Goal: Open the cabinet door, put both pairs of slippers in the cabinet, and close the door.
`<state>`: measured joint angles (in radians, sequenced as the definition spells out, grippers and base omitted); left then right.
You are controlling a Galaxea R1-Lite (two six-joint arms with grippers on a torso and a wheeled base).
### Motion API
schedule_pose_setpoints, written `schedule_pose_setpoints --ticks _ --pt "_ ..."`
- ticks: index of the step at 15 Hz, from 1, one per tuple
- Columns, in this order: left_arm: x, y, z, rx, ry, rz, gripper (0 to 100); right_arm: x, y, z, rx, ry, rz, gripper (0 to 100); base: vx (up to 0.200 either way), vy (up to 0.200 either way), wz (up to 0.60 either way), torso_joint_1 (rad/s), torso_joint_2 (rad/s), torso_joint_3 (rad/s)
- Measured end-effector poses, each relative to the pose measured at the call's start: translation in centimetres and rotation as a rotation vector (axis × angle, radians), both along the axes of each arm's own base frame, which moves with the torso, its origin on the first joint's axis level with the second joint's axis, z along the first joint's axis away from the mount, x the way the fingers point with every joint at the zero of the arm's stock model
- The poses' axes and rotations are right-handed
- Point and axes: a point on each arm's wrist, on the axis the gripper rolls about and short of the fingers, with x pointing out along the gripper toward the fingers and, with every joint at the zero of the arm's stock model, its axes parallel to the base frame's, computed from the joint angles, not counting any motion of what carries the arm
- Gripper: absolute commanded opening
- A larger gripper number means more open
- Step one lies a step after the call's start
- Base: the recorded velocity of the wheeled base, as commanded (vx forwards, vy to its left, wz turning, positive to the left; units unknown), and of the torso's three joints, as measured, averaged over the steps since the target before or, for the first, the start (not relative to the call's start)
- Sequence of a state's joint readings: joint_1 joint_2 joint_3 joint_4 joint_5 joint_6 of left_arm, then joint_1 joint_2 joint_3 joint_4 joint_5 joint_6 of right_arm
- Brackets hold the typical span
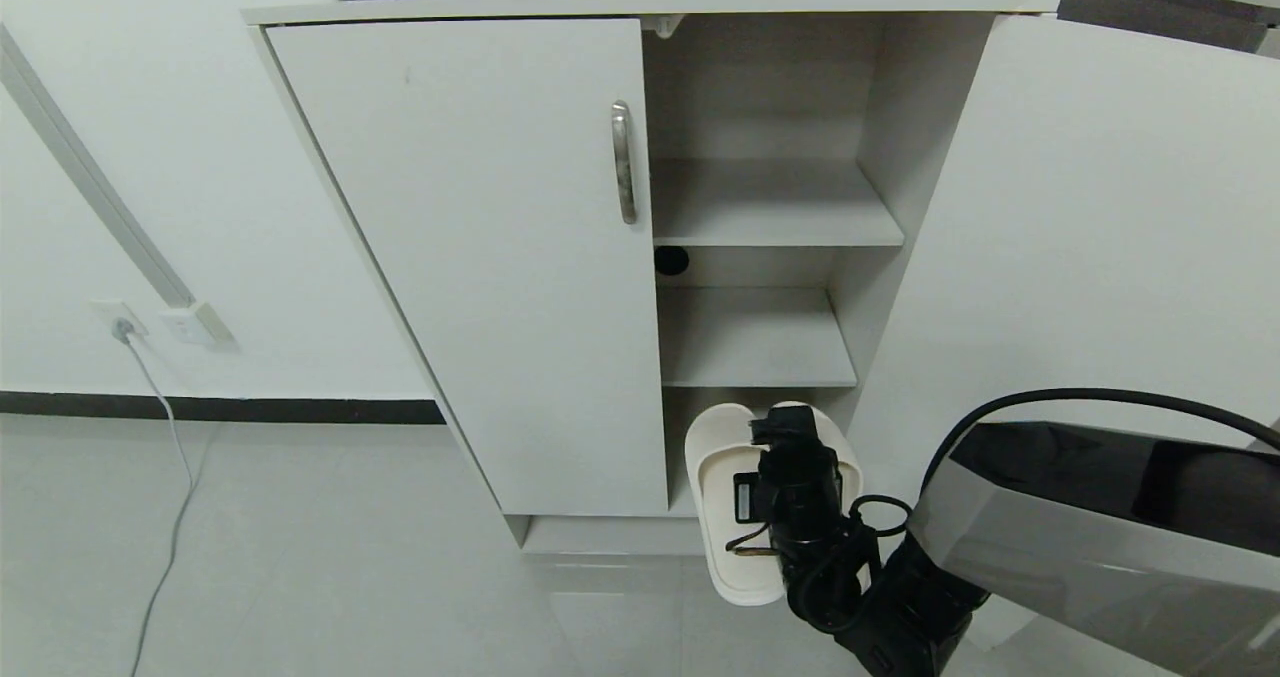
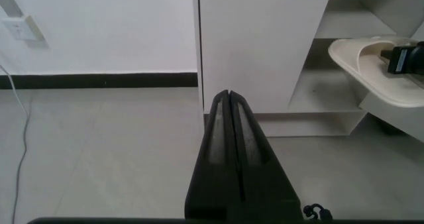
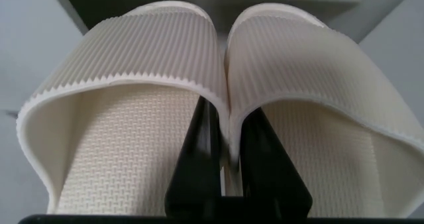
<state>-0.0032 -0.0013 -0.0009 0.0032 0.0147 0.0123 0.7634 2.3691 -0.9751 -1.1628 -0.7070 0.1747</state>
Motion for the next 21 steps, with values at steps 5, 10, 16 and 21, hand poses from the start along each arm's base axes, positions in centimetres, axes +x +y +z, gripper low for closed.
schedule_pose_setpoints --ticks 5,10,16,21 --pt "0.0 0.0 0.0 0.000 -0.001 0.000 0 0.6 -0.5 0.2 0.005 -0.130 -0.012 0 0.000 0.000 0.00 0.000 0.00 0.000" --pt "0.0 0.0 0.0 0.000 -0.001 0.000 0 1.0 -0.9 -0.5 -0.007 -0.133 -0.025 0 0.000 0.000 0.00 0.000 0.00 0.000" --pt "0.0 0.0 0.0 0.000 0.000 0.000 0 1.0 -0.8 -0.5 -0.006 -0.136 -0.025 0 0.133 0.000 0.00 -0.001 0.00 0.002" --pt "0.0 0.0 0.0 0.000 0.001 -0.001 0 1.1 -0.9 -0.3 -0.005 -0.138 -0.026 0 0.200 0.000 0.00 0.004 0.00 0.001"
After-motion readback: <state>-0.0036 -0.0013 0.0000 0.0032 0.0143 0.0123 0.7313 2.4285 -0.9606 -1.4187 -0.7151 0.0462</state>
